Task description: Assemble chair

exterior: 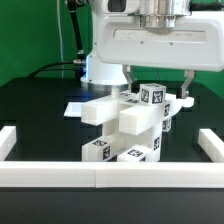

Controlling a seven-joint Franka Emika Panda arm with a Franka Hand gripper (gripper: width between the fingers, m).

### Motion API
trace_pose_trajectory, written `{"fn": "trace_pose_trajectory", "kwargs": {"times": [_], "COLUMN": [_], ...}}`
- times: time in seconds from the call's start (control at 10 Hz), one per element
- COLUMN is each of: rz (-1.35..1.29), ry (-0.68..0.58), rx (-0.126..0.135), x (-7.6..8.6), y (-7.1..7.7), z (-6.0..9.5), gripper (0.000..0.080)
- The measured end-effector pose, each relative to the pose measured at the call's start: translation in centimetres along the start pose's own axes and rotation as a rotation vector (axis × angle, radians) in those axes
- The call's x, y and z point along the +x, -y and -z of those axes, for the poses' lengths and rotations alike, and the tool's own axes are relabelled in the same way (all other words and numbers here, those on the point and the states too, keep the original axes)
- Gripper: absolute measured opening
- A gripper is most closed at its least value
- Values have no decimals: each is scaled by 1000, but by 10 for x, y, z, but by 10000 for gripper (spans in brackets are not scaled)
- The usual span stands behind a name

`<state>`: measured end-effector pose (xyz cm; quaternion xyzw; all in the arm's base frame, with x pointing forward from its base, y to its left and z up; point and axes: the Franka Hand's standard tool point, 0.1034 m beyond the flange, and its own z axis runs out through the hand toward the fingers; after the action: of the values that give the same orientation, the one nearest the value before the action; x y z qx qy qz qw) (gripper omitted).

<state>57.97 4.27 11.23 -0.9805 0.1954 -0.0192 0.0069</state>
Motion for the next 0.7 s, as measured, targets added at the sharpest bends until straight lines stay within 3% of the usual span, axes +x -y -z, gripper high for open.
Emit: {"fn": "trace_pose_trajectory", "kwargs": {"times": [0.7], "rz": [441], "ry": [0], "rx": [-4], "x": [0], "y": [-2], "z": [0], "gripper": [649]}}
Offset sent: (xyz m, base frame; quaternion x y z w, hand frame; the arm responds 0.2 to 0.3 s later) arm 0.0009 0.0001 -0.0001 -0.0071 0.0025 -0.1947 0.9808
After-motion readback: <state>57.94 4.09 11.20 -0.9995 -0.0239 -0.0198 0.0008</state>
